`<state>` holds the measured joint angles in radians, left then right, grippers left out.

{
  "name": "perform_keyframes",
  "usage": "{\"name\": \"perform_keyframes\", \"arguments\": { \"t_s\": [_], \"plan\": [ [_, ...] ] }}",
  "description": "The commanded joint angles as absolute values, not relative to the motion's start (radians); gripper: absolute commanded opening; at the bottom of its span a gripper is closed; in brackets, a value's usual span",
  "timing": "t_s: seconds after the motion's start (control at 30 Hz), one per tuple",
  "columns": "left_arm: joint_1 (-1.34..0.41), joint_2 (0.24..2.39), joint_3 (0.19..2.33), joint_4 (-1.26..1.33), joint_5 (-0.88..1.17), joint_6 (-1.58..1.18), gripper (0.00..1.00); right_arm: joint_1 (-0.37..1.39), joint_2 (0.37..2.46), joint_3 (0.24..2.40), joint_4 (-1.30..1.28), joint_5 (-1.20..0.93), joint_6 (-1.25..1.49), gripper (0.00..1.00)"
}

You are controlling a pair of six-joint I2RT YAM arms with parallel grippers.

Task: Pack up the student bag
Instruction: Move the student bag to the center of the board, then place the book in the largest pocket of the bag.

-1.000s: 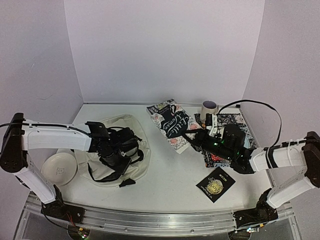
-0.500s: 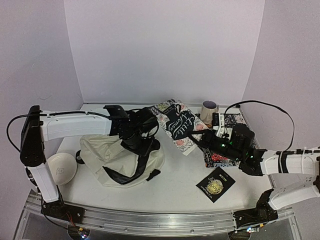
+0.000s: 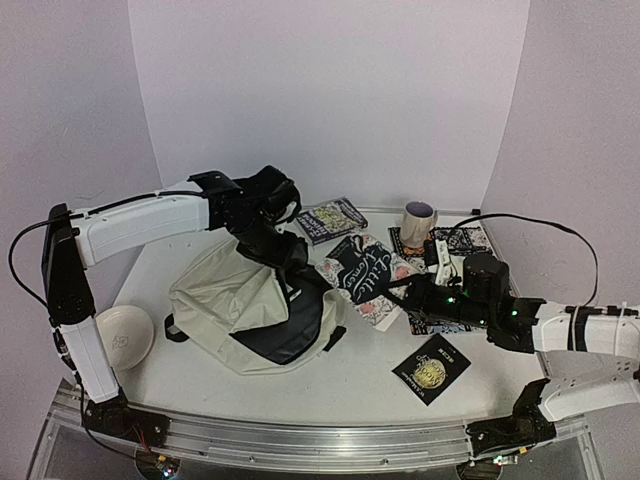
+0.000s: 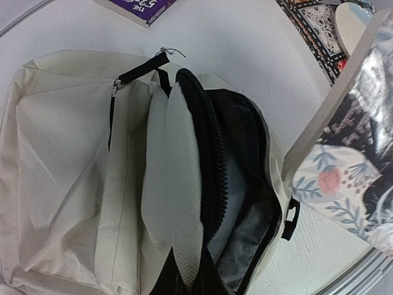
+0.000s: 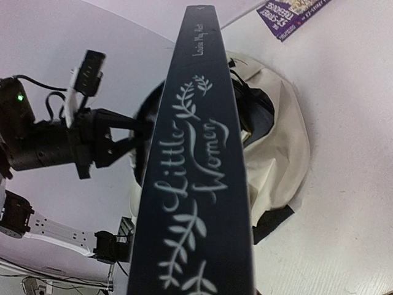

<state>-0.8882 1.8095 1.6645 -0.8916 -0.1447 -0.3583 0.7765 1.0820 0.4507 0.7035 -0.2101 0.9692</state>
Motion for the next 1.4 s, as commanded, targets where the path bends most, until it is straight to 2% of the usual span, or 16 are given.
{"name": "perform_keyframes", "arguments": {
  "t_s": [0.0, 0.43, 0.8, 1.13, 1.37],
  "plan": [
    [-0.866, 1.704, 1.760, -0.886, -0.114, -0.283, 0.00, 0.809, 1.143, 0.539, 0.796, -0.264, 0.959, 0.00],
    [-0.862, 1.687, 1.867, -0.885, 0.057, -0.298, 0.00, 0.876, 1.479, 0.752, 0.968, -0.336, 1.048, 0.00],
    [-0.861, 1.634, 1.828, -0.833, 0.150, -0.332, 0.00, 0.906, 1.811, 0.994, 1.083, -0.379, 1.163, 0.00],
    [-0.862, 1.564, 1.726, -0.753, 0.184, -0.366, 0.00, 0.944, 2.033, 1.193, 1.049, -0.262, 1.223, 0.00],
    [-0.862, 1.518, 1.655, -0.721, 0.166, -0.387, 0.00, 0.969, 2.120, 1.257, 0.974, -0.115, 1.255, 0.01]
  ]
}}
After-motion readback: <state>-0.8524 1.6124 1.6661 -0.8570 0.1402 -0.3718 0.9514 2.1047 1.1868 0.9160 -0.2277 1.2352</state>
